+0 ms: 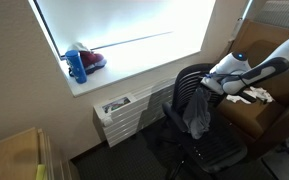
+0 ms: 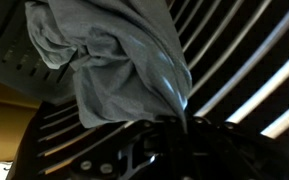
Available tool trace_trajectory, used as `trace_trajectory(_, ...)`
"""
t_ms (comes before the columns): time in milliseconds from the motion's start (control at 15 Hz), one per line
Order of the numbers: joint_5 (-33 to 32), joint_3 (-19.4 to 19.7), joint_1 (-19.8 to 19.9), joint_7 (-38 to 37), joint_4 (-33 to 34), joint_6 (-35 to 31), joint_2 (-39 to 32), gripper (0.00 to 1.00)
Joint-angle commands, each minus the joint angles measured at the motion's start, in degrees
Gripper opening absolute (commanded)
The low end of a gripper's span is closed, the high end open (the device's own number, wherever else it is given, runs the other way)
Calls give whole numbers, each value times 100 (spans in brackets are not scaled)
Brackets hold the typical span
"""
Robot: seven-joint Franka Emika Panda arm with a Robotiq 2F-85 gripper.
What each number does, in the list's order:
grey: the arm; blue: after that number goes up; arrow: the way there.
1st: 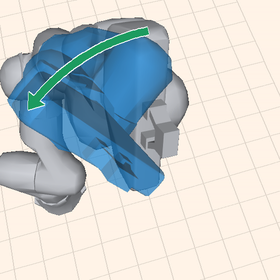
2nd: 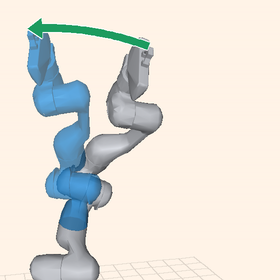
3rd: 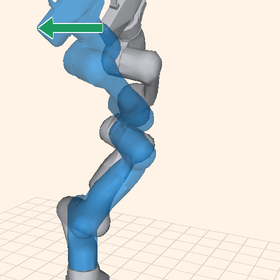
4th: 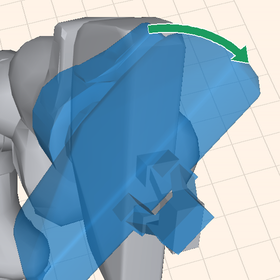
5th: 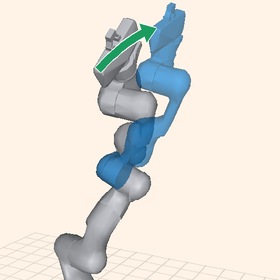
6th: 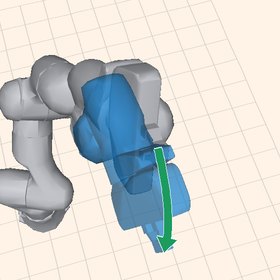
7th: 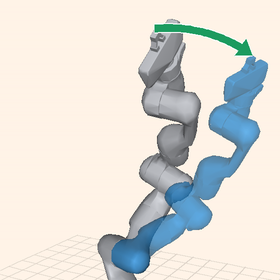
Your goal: Remove the grey shirt from the backrest of the black chair then place it on the right side of the sofa
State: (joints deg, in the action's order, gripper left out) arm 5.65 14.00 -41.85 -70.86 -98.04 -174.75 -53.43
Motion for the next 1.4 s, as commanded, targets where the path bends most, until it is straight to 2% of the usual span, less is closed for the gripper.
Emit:
trace_trajectory(0,600,593,-687,-607,-1375,-797,1032,1)
trace_trajectory(133,1072,1105,-1225,-824,-1927,-1300,1386,1)
trace_trajectory(200,967,708,-778,-425,-1061,-906,799,1)
trace_trajectory(267,1047,827,-915,-419,-1224,-956,936,6)
trace_trajectory(533,1044,782,-892,-414,-1162,-938,830,6)
trace_trajectory(600,1250,1111,-1044,-700,-881,-1379,423,1)
trace_trajectory(733,1630,1071,-715,-659,-880,-1472,710,1)
trace_trajectory(800,1565,1083,-551,-831,-1003,-1429,971,1)
trace_trajectory(1067,2018,1681,-618,-1094,-1558,-1342,1841,1)
trace_trajectory(1133,1429,354,501,-158,-1403,-1585,2400,1)
trace_trajectory(1200,1089,279,667,-281,-1503,-1590,2650,1)
trace_trajectory(1333,336,-552,1433,-389,-1724,-1463,3311,1)
